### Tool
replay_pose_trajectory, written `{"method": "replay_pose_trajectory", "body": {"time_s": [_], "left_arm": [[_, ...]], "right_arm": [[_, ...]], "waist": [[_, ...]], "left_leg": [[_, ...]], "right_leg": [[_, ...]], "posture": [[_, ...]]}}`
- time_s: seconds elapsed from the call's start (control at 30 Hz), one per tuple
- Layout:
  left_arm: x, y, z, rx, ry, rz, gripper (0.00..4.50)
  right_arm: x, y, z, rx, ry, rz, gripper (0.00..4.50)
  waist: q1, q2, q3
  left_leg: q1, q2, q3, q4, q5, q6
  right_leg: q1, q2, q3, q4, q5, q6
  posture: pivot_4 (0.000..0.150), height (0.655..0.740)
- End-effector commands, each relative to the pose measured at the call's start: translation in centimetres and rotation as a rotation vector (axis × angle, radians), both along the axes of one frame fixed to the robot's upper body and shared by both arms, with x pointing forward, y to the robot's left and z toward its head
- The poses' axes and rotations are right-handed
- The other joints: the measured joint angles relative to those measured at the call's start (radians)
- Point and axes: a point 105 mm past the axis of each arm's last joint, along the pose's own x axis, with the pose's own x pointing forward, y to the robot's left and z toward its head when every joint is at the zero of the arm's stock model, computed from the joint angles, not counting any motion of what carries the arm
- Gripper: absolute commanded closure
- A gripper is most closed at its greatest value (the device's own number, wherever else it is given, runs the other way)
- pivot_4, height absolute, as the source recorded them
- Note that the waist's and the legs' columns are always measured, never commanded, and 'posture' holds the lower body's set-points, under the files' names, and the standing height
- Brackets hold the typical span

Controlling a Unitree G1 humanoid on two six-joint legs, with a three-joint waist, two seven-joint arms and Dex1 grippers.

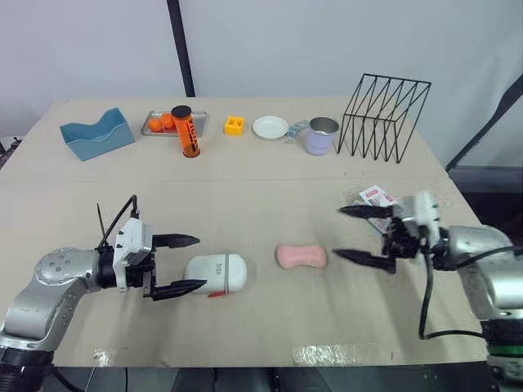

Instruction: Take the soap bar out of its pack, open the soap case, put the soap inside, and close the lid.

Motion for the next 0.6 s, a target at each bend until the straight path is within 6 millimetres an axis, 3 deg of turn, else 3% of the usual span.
{"method": "replay_pose_trajectory", "body": {"time_s": [0.03, 0.6], "left_arm": [[-0.3, 0.2, 0.4, 0.021, -0.033, -0.016, 0.0], [-0.2, 1.6, -0.5, 0.113, -0.062, -0.024, 0.0]], "right_arm": [[-1.0, 2.1, 0.6, -0.042, -0.06, 0.148, 0.02], [-1.4, 6.3, 0.4, -0.002, 0.015, 0.285, 0.02]], "waist": [[0.0, 0.0, 0.0], [0.0, -0.001, 0.0]], "left_leg": [[0.0, 0.0, 0.0, 0.0, 0.0, 0.0], [-0.001, 0.001, 0.0, 0.0, 0.0, 0.0]], "right_leg": [[0.0, 0.0, 0.0, 0.0, 0.0, 0.0], [-0.001, 0.001, 0.0, 0.0, 0.0, 0.0]], "posture": [[0.15, 0.74], [0.15, 0.74]]}}
